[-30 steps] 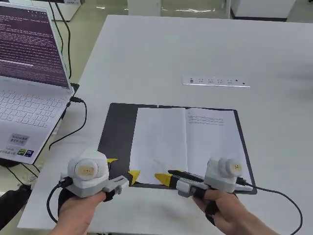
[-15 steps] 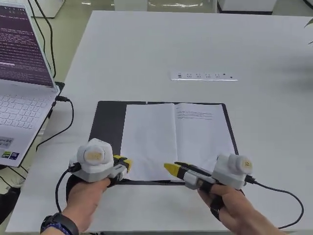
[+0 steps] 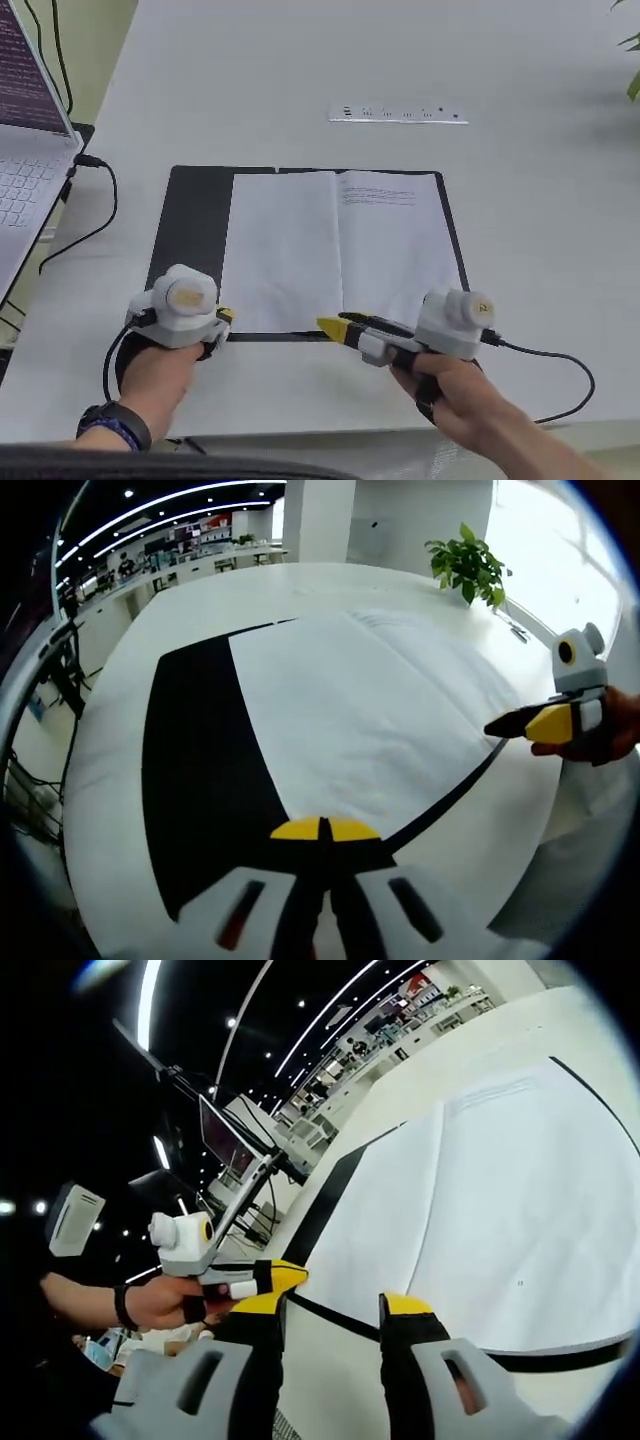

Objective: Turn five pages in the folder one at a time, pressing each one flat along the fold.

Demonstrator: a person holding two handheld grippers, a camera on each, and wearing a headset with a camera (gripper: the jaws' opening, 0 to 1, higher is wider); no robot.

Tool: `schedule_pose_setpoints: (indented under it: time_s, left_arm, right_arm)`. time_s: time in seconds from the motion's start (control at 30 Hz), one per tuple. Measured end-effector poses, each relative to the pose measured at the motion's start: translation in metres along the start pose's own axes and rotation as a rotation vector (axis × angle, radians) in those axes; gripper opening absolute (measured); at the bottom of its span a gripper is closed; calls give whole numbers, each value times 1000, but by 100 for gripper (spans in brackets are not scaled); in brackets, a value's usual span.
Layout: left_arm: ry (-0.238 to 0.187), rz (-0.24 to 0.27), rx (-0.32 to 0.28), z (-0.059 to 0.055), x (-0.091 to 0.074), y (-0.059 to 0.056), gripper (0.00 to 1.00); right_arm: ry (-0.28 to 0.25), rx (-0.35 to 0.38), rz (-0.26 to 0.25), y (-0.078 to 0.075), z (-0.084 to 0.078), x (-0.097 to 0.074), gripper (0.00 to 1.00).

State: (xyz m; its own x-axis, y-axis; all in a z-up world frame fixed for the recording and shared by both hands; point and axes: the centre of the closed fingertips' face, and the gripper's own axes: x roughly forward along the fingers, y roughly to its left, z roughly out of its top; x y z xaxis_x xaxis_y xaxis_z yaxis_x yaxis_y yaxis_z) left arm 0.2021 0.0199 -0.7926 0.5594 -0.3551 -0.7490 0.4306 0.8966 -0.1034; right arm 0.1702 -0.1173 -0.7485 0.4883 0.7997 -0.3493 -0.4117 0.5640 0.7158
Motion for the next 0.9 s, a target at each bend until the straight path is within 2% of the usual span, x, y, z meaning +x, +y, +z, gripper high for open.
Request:
schedule_pose_setpoints:
  time_s: [0.23, 0.37, 0.43, 0.5, 0.57, 0.67, 0.77, 0.9]
  left_arm:
    - [33, -4, 58, 1, 2, -1, 0]
    - [21, -8, 11, 0, 0, 1, 0]
    - [18, -4, 10, 0, 0, 1, 0]
    - [24, 3, 40, 0, 1, -1, 0]
    - [32, 8, 41, 0, 1, 0, 0]
    - [33, 8, 14, 0, 0, 1, 0]
    - [24, 3, -1, -1, 0, 1, 0]
    - [16, -5, -13, -1, 1, 3, 0]
  right_arm:
    - [-12, -11, -4, -6, 9, 6, 33]
    - [-59, 18, -30, -19, 25, 11, 25]
    - [-77, 30, -35, -21, 32, 14, 25]
    - [-81, 16, -38, -24, 39, 19, 24]
    - [-79, -17, -45, -29, 47, 25, 21]
    - [-91, -38, -44, -31, 61, 32, 15]
    - [-93, -45, -59, -43, 73, 41, 10]
    - [-89, -36, -73, -53, 81, 49, 6]
